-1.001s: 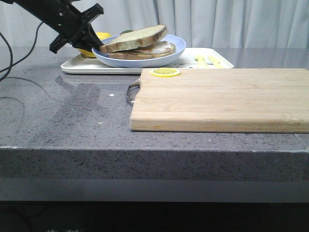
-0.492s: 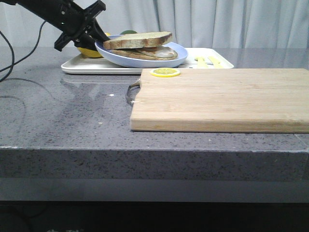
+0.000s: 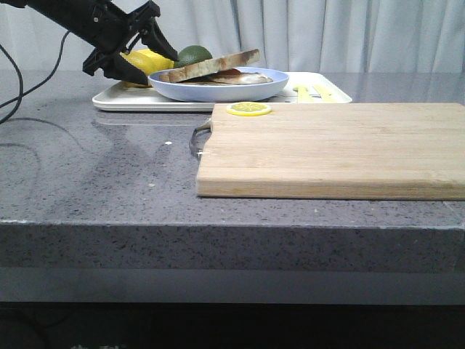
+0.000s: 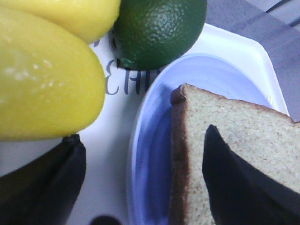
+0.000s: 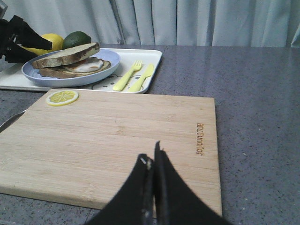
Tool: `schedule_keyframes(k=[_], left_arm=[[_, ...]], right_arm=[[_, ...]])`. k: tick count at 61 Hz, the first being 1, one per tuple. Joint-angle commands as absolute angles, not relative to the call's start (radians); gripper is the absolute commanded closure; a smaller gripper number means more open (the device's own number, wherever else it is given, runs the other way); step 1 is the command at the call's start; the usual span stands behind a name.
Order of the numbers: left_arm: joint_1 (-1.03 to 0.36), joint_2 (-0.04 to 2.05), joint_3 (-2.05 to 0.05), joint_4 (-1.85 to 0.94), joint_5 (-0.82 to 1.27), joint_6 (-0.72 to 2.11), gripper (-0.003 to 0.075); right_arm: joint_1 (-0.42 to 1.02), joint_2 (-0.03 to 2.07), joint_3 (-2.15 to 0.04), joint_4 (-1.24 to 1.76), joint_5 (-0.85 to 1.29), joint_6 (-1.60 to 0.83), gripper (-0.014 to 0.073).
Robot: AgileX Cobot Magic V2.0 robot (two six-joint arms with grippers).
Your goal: Place bread and move sandwich to tray
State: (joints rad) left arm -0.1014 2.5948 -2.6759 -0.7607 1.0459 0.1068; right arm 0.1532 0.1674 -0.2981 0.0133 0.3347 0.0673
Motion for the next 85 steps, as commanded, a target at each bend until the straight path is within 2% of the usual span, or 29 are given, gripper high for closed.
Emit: schedule_keyframes(k=[1,13,17,23,33,36,53,74,85], left_arm=[[-0.106,2.519,-2.715,-0.822,1.012,0.112,0.0206],[-0.080,2.517,-2.842,-0.824,1.050,0.112,0.0210],[-0.078,2.517,-2.893,-0.824,1.072,0.110,0.0238],[-0.076,2.517,-2.951,-0.824,1.104,0.110,0.0351],[-0.076,2.517,-3.008,-0.824,1.150,0.110,0.0670],[-0.076,2.517,-3.017,-0.824,1.161,0.110,0.0741],[-0.076,2.507,-3.055,-0.818,1.257,0.110,0.0741],[-0.078,2.437,-3.055,-0.823,1.257,0.045,0.0741],[-0.103,2.389,-3.055,-0.696,1.257,0.024,0.0741]], right_arm=[[0.153,0.177,-0.324,0.000,0.263,0.065,0.0654],[0.153,0.177,-0.324,0.000,0.264,0.065,0.0654],[0.153,0.177,-0.324,0.000,0.264,0.065,0.0654],[0.153,0.177,-0.324,0.000,0.264,0.065,0.0654],[0.153,0.177,-0.324,0.000,0.264,0.065,0.0654],[0.153,0.177,-0.324,0.000,0.264,0.065,0.0654],[0.153,0.177,-0.324,0.000,0.264,0.065,0.0654],[0.153,0.177,-0.324,0.000,0.292,0.065,0.0654],[0.153,0.177,-0.324,0.000,0.308,0.065,0.0654]])
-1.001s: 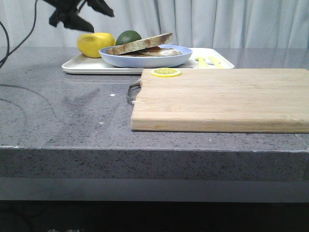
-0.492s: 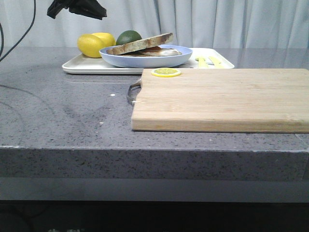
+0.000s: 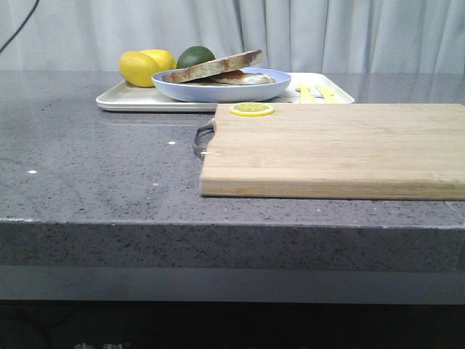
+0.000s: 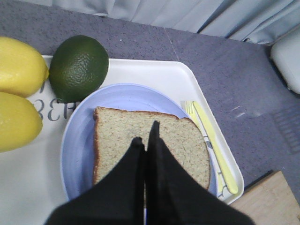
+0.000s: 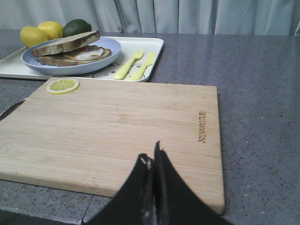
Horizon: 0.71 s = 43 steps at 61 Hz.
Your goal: Place bread and move sandwich to tray
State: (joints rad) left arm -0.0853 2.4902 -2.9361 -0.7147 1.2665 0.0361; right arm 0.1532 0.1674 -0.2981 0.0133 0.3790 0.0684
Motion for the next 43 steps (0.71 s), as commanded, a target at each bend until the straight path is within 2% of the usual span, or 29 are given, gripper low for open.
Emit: schedule_keyframes(k=[1,11,19,28,43], left_arm=[[-0.109,2.385,-3.053,-0.683,1.257,0.024,0.0741],[-0.151,2.334,-3.041,-0.556,1.257,0.000,0.0741],[-0.171,2.284,-2.950,-0.491,1.257,-0.010,0.0741],[-0.186,2.181,-2.726,-0.442,1.257,-0.010,0.0741],[-0.190,1.963,-2.297,-0.178,1.257,0.000,0.0741]], right_arm=[[0.153,0.177,-0.324,0.000,0.308,0.065,0.0654],[0.153,0.177,-0.324,0.000,0.308,0.065,0.0654],[0.153,0.177,-0.324,0.000,0.308,0.065,0.0654],[0.153,0.177,-0.324,0.000,0.308,0.065,0.0654],[0.153,0.177,-0.324,0.000,0.308,0.065,0.0654]])
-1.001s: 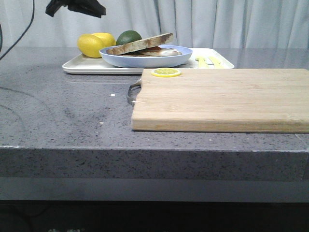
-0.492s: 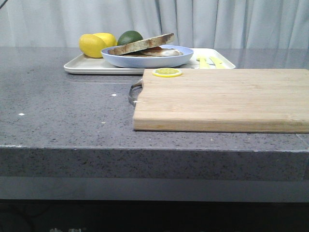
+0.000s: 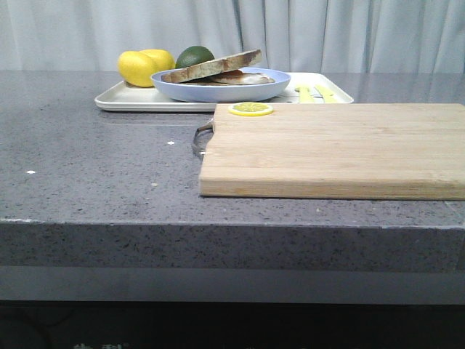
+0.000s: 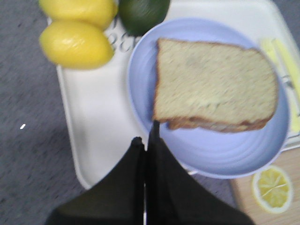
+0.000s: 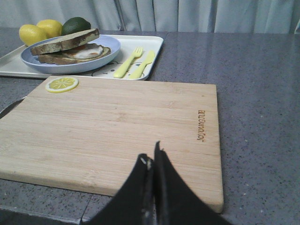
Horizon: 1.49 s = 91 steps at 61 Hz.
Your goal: Place bread and move sandwich to tray
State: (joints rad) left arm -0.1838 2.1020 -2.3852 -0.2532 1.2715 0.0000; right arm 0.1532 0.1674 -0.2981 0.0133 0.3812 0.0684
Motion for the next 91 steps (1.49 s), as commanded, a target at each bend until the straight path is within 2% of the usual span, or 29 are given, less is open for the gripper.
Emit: schedule_keyframes(k=[1,11,22,38,56,80,91], left_arm=[[-0.190,1.950,-2.275,-0.162,1.257,0.000,0.0741],[-0.184,1.816,-2.036,0.008,1.257,0.000,0.0741],[-0.166,1.695,-1.856,0.008,1.222,0.000,0.0741],[-0.166,1.494,-1.578,0.011,1.084,-0.006,0.0741],[-0.166,1.237,-1.236,0.195,0.908,-0.171,0.0741],[-0.166,0.825,-0.803,0.205,0.633,-0.261,0.0741],[-0.168,0.596,-0.664,0.203,0.570,-0.261,0.0741]], right_arm=[[0.153,0.177,-0.324,0.000,0.308,0.065,0.0654],[0.153,0.177,-0.324,0.000,0.308,0.065,0.0654],[0.153,0.177,-0.324,0.000,0.308,0.065,0.0654],[0.153,0.177,-0.324,0.000,0.308,0.065,0.0654],[0.153,0.177,-0.324,0.000,0.308,0.065,0.0654],[0.153,0.177,-0.324,0.000,0.308,0.065,0.0654],[0.153,0.177,-0.324,0.000,0.308,0.065,0.0654]])
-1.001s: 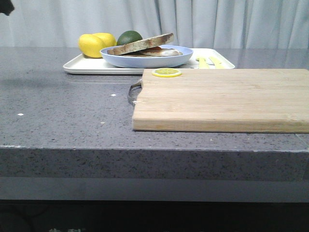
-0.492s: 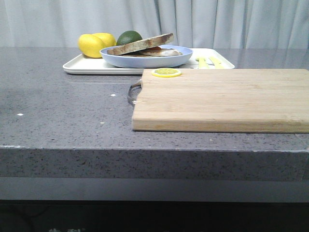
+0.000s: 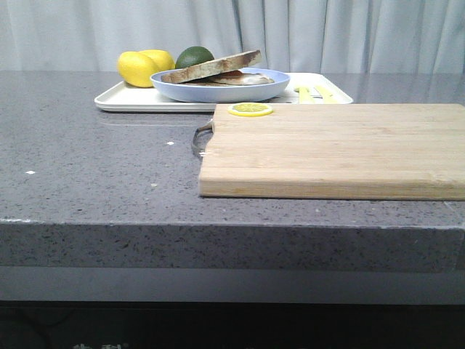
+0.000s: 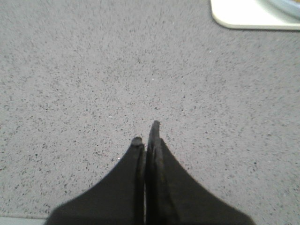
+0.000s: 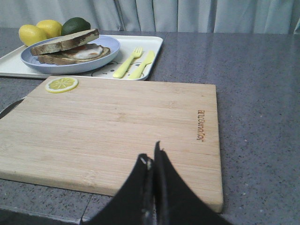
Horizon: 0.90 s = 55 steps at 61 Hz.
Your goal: Place bread and move sandwich to tray
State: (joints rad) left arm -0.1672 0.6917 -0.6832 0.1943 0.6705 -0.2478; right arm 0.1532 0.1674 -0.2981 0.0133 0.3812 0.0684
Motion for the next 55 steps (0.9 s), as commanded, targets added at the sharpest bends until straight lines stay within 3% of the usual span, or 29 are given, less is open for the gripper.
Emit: schedule_keyframes(k=[1,26,55], left_arm=[[-0.168,0.566,-0.651,0.203,0.566,-0.261,0.0741],[-0.168,0.112,-0.522,0.209,0.518,-0.261,0.0741],[-0.168,0.068,-0.450,0.216,0.429,-0.259,0.0741]], right_arm=[[0.153,0.177,-0.324,0.000,0.308,0.065,0.0654],[0.153,0.177,-0.324,0.000,0.308,0.065,0.0654],[0.153,0.177,-0.324,0.000,0.308,0.065,0.0654]])
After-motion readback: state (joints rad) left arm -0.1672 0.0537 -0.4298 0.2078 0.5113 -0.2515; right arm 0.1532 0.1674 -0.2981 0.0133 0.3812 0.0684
